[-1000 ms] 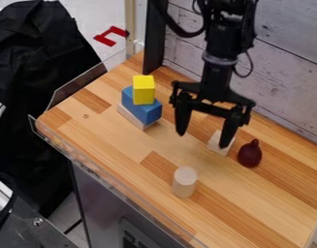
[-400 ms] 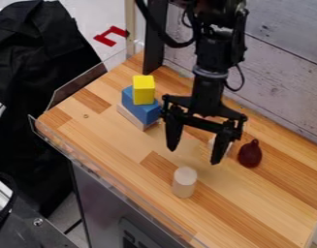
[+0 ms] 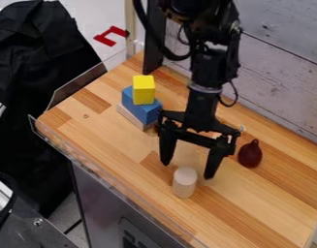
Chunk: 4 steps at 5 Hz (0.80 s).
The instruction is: Move the cylinder to top of yellow cube on left of table
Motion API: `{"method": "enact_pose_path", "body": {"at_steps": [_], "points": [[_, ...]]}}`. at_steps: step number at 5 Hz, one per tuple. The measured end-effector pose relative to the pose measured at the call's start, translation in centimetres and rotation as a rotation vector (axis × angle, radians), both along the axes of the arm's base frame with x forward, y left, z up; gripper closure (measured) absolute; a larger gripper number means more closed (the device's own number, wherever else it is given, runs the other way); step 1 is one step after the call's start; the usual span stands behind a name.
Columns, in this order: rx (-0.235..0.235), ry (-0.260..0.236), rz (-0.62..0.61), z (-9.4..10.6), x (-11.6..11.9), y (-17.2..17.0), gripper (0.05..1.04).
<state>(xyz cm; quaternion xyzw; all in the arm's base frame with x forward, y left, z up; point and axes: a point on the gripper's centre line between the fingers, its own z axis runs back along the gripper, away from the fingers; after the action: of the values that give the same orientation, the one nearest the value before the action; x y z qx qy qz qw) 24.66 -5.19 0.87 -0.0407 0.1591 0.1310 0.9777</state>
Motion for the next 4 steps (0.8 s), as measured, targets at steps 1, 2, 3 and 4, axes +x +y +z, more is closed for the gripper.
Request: {"method": "enact_pose_path", "body": {"at_steps": [1, 2, 3, 4], "points": [[0.007, 0.048, 0.014, -1.14, -0.50, -0.03, 0.083], [0.008, 0.062, 0.031, -1.34, -0.64, -0.06, 0.118], [-0.003, 0.062, 0.052, -1.85, -0.68, -0.18, 0.396], [-0.012, 0.063, 0.046, -1.90, -0.72, -0.15, 0.550]]}}
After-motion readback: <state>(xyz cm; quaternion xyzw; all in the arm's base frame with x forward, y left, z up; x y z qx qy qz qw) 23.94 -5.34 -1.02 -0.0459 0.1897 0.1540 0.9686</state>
